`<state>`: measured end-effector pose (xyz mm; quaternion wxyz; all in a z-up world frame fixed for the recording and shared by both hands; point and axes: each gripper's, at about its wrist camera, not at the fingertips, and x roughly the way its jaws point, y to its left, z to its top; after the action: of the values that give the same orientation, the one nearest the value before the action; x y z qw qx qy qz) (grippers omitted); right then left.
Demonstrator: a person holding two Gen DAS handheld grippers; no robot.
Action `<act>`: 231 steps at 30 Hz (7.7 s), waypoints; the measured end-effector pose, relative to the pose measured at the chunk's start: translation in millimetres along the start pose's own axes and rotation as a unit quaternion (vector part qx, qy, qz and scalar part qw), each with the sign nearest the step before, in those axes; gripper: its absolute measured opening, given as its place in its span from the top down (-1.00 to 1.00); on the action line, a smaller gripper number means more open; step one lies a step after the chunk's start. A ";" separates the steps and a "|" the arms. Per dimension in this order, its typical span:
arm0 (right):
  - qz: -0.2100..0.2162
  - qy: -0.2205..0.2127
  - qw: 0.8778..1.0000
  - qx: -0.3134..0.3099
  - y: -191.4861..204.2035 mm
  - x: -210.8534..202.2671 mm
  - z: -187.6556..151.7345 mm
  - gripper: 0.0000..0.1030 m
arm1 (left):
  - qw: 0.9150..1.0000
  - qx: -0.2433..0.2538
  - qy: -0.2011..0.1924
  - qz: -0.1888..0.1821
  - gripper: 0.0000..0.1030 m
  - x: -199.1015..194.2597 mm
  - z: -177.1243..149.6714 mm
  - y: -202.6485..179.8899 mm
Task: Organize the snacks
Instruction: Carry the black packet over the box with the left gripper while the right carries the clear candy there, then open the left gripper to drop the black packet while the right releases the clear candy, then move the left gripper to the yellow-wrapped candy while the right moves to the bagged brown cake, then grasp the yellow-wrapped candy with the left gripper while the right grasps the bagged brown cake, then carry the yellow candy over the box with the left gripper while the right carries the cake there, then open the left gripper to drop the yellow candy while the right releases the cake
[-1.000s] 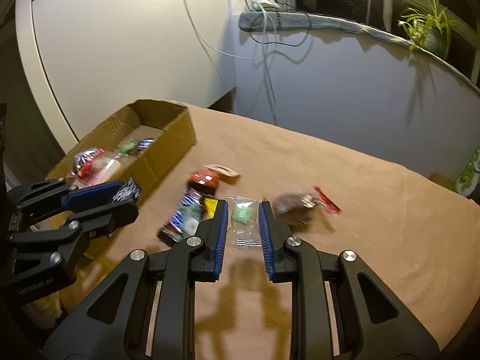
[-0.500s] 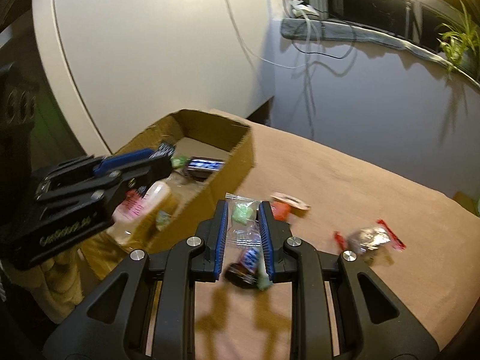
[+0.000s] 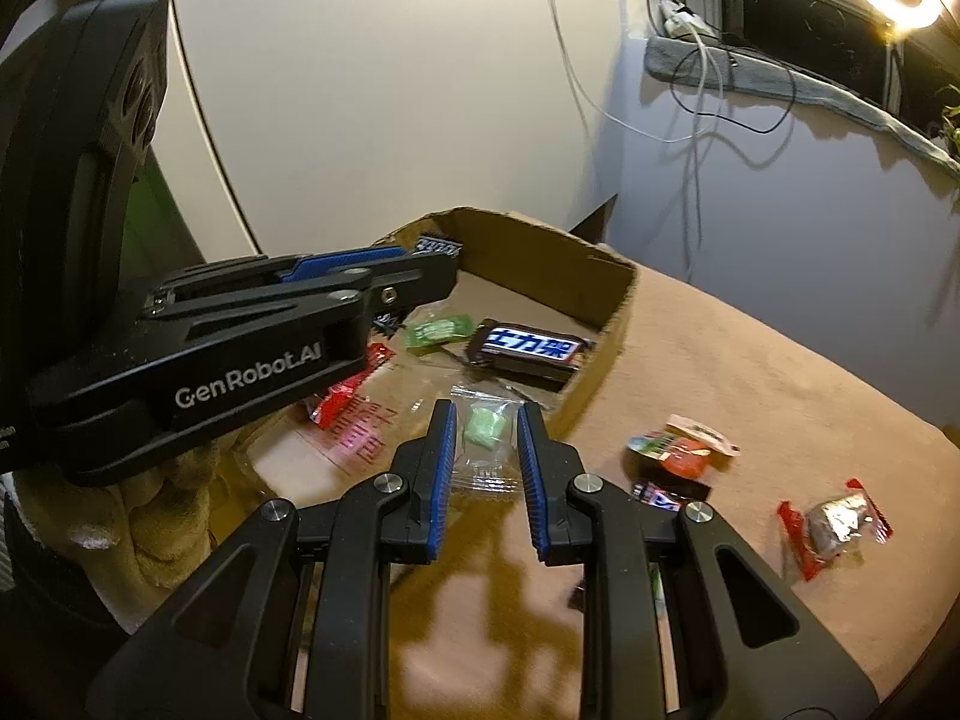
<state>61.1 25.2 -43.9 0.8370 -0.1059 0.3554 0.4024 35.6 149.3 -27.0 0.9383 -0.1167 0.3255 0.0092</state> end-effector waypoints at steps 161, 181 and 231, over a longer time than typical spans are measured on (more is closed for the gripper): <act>-0.025 -0.045 0.986 0.157 -118.4 -54.8 -31.8 0.12 | 0.998 0.044 -0.008 -0.053 0.82 -5.0 -14.1 -64.2; 0.028 -0.029 0.996 0.081 -28.1 -18.3 -6.7 0.12 | 1.000 -0.014 -0.012 -0.014 0.82 -4.6 -1.1 11.1; 0.026 -0.006 1.000 0.010 15.8 5.7 -4.0 -0.56 | 0.999 -0.035 -0.014 0.004 0.20 -7.7 0.4 37.9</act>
<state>49.7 37.1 -49.0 0.8293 -0.0858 0.3574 0.4209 26.2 186.7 -30.1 0.9382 -0.1482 0.3118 0.0257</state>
